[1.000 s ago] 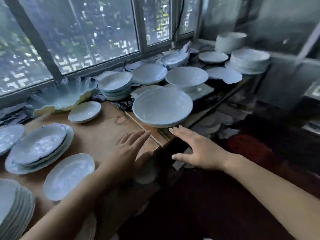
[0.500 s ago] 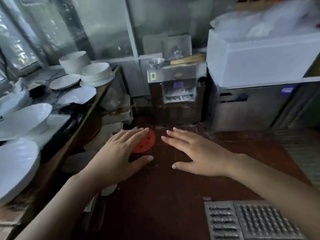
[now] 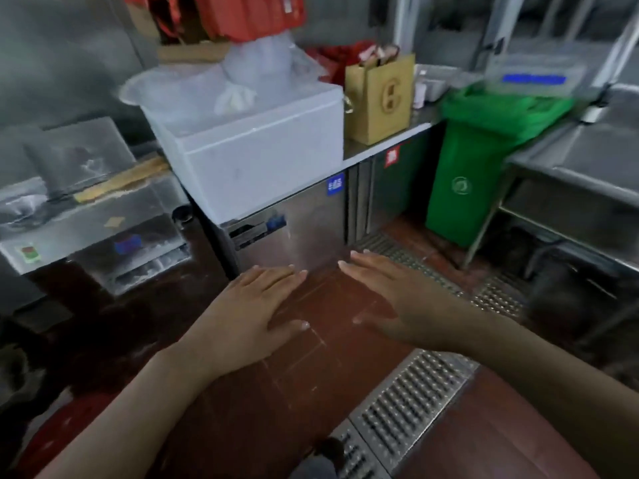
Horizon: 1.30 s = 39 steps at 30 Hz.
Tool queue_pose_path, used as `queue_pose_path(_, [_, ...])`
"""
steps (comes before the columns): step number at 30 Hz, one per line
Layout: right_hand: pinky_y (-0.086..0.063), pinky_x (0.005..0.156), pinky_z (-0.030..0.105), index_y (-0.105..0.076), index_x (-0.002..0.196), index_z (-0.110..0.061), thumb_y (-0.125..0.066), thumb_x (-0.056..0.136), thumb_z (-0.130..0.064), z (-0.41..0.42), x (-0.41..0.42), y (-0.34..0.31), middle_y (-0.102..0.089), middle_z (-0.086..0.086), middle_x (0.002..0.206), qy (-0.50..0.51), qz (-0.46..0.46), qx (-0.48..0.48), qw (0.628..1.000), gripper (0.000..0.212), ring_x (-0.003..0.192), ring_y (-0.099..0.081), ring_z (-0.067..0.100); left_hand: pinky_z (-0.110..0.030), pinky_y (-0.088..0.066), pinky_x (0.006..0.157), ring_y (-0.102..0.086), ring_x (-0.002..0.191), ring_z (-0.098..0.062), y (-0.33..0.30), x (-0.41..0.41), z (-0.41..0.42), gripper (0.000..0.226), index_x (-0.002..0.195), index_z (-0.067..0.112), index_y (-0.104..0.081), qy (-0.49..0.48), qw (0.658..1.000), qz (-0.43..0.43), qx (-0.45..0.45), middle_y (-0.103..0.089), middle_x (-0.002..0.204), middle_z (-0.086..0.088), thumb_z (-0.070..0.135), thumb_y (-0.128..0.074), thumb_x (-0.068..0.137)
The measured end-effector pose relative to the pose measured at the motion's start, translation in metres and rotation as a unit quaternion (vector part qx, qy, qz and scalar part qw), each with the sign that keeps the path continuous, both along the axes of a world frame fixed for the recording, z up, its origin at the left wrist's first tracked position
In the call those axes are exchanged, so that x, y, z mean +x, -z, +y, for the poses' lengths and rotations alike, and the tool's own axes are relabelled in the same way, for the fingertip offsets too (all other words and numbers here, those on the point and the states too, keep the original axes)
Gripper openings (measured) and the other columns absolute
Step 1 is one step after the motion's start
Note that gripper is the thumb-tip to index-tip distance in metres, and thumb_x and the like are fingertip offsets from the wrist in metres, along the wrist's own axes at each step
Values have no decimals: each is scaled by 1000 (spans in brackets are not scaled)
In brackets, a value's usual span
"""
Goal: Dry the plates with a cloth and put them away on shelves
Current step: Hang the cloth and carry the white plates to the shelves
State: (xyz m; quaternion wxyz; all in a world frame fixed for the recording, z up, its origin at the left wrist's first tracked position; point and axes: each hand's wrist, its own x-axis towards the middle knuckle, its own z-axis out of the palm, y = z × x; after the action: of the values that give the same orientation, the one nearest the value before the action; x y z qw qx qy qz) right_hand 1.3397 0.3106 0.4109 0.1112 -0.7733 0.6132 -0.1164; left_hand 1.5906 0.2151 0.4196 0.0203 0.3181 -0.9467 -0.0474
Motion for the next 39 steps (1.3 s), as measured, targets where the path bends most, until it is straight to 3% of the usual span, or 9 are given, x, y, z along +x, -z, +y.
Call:
queue_pose_path(3, [-3, 118, 22, -3, 152, -35, -54, 93, -52, -10, -45, 3, -7, -6, 163, 90, 19, -17, 996, 80, 149, -1, 7, -32, -14, 116, -38, 139, -14, 8, -68, -54, 76, 150, 29, -32, 91, 996, -5, 4, -39, 152, 4, 64, -39, 83])
queue_pose_path(6, [-11, 123, 32, -4, 152, -37, -56, 92, -53, -13, -84, 0, -8, -7, 163, 181, 8, -27, 983, 81, 150, -1, 8, -34, -15, 115, -42, 136, -17, 7, -133, -94, 76, 148, 24, -37, 175, 985, -5, -2, -42, 150, 1, 63, -37, 83])
queue_pose_path(11, [-14, 122, 32, -10, 154, -37, -56, 92, -52, 5, -146, -3, -7, -10, 163, 334, -12, -36, 942, 79, 149, 2, 5, -29, -9, 113, -38, 139, -21, -9, -255, -125, 70, 148, 22, -36, 301, 953, 12, 0, -40, 152, -1, 54, -54, 89])
queue_pose_path(14, [-15, 122, 33, -6, 152, -41, -56, 91, -52, 29, -183, 3, -7, -12, 162, 404, -17, -30, 914, 80, 149, 4, 4, -23, 1, 111, -33, 142, -18, -9, -329, -121, 79, 151, 24, -30, 376, 926, 27, 4, -34, 155, 1, 67, -33, 84])
queue_pose_path(18, [-20, 121, 36, -11, 153, -39, -53, 87, -57, 64, -241, 11, -13, -7, 162, 474, -13, -34, 880, 81, 150, -4, 9, -22, -2, 112, -32, 143, -17, 0, -426, -99, 85, 151, 24, -29, 448, 893, 39, 12, -34, 155, -1, 70, -26, 80])
queue_pose_path(24, [-21, 120, 33, -28, 152, -26, -68, 87, -44, 116, -361, 21, -27, 4, 159, 527, -15, -62, 847, 79, 149, -18, 19, -21, -7, 116, -16, 147, -12, 9, -570, -48, 75, 152, 34, -19, 472, 877, 21, 88, -18, 160, 9, 59, -52, 90])
queue_pose_path(30, [-24, 119, 33, -32, 151, -23, -64, 85, -49, 177, -497, 24, -30, 7, 157, 579, -11, -56, 814, 78, 148, -23, 22, -24, -7, 117, -22, 146, -15, 11, -715, 7, 97, 152, 31, -22, 484, 873, 22, 62, -22, 160, 4, 78, -15, 68])
queue_pose_path(34, [-8, 112, 15, -23, 153, -27, -66, 89, -39, 220, -564, 20, -20, 0, 161, 608, -16, -48, 792, 78, 150, -13, 15, -24, -7, 116, -25, 145, -17, 8, -795, 44, 98, 152, 26, -25, 503, 861, 22, 64, -25, 159, 1, 76, -16, 68])
queue_pose_path(39, [-20, 119, 28, -26, 152, -27, -69, 88, -39, 271, -640, 29, -27, 6, 159, 639, -16, -61, 766, 78, 149, -19, 20, -28, -10, 119, -20, 147, -16, 15, -901, 90, 95, 153, 27, -20, 537, 842, 10, 54, -19, 161, 3, 77, -19, 72])
